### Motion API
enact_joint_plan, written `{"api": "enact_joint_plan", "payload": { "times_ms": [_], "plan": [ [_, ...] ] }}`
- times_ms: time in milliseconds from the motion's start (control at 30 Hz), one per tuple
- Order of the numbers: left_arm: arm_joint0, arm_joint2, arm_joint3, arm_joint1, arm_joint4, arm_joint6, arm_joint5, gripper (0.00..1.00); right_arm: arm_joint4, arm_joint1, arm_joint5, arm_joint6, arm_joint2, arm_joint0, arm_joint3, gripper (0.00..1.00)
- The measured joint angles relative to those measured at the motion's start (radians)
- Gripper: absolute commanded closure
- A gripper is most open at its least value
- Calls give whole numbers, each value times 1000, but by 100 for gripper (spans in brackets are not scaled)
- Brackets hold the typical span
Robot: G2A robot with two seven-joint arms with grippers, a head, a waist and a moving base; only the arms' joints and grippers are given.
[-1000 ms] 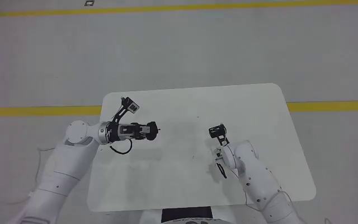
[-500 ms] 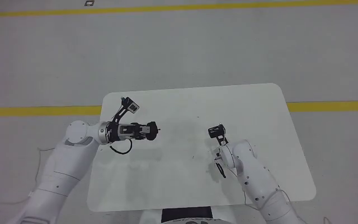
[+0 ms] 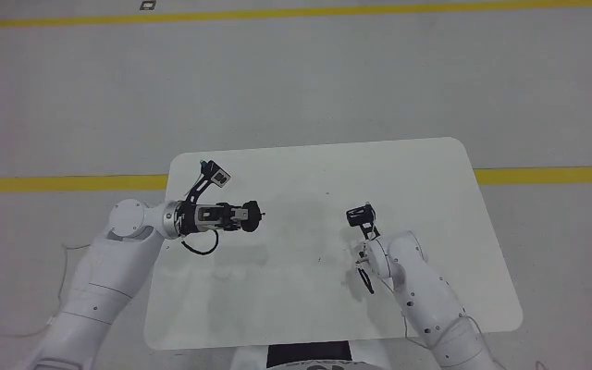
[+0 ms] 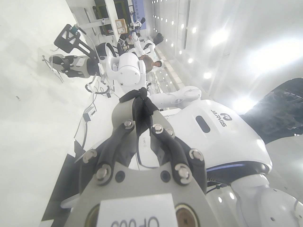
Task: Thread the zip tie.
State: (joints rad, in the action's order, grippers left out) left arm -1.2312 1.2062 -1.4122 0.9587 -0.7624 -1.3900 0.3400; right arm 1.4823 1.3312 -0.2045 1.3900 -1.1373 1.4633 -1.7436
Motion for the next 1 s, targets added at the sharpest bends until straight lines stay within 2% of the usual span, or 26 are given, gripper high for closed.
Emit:
{"api": "enact_joint_plan", "payload": {
  "times_ms": [200, 333, 533, 667, 733, 1000],
  "plan": [
    [0, 0, 0, 0, 0, 0, 0, 100, 5, -6, -2, -16, -38, 49, -91, 100],
    [0, 0, 0, 0, 0, 0, 0, 100, -32, -9, -6, -68, -76, 97, -167, 100],
    [0, 0, 0, 0, 0, 0, 0, 100, -165, -15, -8, -217, -169, 194, -271, 100],
    [0, 0, 0, 0, 0, 0, 0, 100, -307, -20, 38, -315, -252, 259, -327, 100],
    [0, 0, 0, 0, 0, 0, 0, 100, -352, -21, 55, -328, -268, 270, -335, 100],
    [0, 0, 0, 0, 0, 0, 0, 100, -342, -20, 50, -329, -267, 268, -333, 100]
  ]
}}
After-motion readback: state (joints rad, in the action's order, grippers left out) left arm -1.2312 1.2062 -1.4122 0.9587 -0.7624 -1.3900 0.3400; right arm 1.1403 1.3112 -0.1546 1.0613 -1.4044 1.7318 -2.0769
